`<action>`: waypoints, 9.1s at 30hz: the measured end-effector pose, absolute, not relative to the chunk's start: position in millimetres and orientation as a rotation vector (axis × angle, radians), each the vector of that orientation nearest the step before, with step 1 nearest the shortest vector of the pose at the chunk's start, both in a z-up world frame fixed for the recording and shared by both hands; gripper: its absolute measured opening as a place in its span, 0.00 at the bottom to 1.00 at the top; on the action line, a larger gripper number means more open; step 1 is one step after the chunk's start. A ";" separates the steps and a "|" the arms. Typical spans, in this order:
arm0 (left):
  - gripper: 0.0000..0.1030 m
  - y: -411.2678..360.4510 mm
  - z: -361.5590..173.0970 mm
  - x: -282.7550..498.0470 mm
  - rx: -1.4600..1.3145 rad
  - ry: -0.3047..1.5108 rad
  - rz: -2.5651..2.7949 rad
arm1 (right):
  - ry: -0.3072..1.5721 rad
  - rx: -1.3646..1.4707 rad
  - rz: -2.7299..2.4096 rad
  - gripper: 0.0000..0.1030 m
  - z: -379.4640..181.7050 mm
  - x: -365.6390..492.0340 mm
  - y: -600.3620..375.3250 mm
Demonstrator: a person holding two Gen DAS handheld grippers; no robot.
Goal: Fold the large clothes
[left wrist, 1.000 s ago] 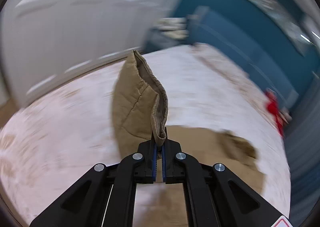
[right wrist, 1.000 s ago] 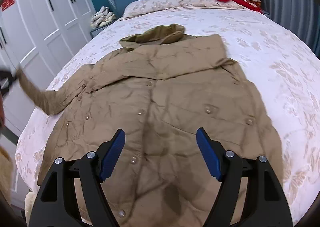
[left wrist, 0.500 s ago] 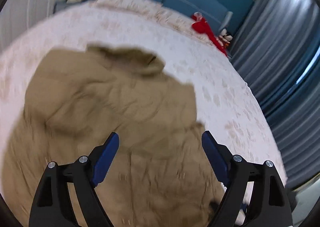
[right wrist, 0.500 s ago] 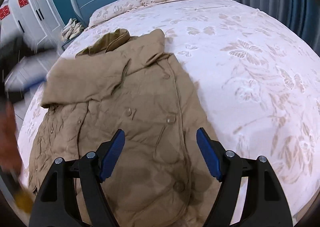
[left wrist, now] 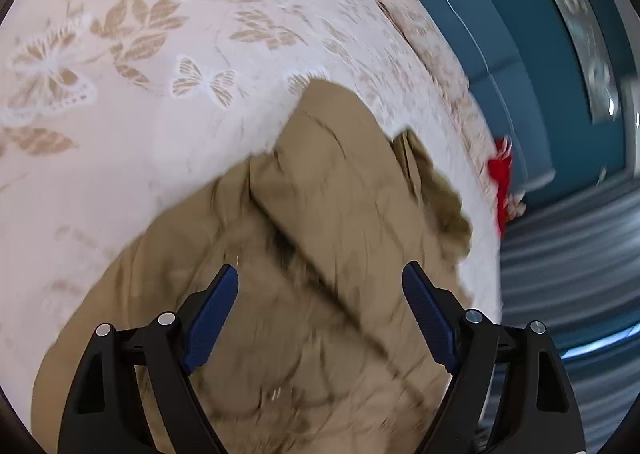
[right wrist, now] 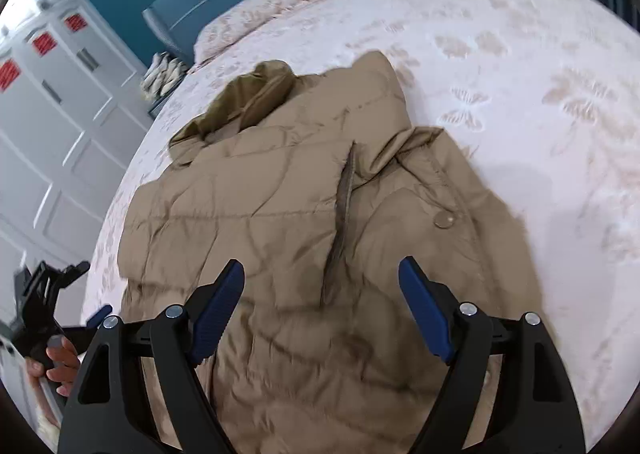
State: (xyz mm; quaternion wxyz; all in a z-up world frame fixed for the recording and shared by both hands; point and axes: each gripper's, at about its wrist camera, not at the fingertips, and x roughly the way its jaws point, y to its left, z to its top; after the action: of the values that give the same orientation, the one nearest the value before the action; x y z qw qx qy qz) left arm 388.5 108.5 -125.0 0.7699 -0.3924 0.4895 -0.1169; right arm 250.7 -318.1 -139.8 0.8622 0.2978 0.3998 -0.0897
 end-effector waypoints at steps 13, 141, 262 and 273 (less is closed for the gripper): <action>0.15 90.7 -156.9 455.7 -0.956 1.133 -0.243 | 0.749 0.482 -0.088 0.01 -66.0 311.1 -310.1; 0.71 -90.9 -119.9 557.5 -0.323 1.151 -0.282 | 0.785 0.900 -0.031 0.51 -143.3 458.6 -349.5; 0.33 -142.4 -195.2 574.3 0.236 0.752 -0.075 | 0.812 0.146 -0.186 0.17 -191.6 512.1 -298.2; 0.33 -143.1 -195.2 574.7 0.243 0.745 -0.067 | 0.808 0.146 -0.187 0.17 -190.3 512.6 -297.8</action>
State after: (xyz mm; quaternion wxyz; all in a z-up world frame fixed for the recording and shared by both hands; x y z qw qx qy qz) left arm 574.7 -143.1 -195.2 0.9237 0.1183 0.3630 -0.0327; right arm 512.6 -297.8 -190.3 0.9126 0.0708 0.3922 -0.0908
